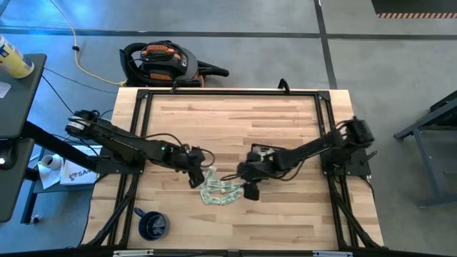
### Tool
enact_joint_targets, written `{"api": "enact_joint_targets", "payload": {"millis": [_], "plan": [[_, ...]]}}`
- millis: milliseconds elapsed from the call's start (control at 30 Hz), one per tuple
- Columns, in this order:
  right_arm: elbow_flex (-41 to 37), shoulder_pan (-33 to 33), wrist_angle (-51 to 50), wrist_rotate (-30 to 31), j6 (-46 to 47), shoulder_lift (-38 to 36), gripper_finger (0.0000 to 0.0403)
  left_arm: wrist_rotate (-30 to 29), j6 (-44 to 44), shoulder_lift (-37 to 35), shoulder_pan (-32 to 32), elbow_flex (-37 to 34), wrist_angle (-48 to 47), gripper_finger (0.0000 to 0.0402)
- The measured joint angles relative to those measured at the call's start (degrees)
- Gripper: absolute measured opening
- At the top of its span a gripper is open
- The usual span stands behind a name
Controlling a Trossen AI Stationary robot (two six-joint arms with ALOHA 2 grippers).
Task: Pick and place Stevia / Truvia into bins
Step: Put the stevia packet into the black bin
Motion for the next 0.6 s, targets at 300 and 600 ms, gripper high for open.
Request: {"api": "enact_joint_targets", "payload": {"millis": [300, 600], "plan": [[8.41, 1.05, -3.37, -0.77, -1.16, 11.94, 0.0238, -1.60, 2.20, -0.75, 0.20, -3.71, -0.39, 0.0152], [9.49, -0.88, -4.11, -2.71, 5.00, 14.87, 0.0112, -1.60, 9.31, -0.74, 0.20, -3.62, 0.27, 0.0151]]}}
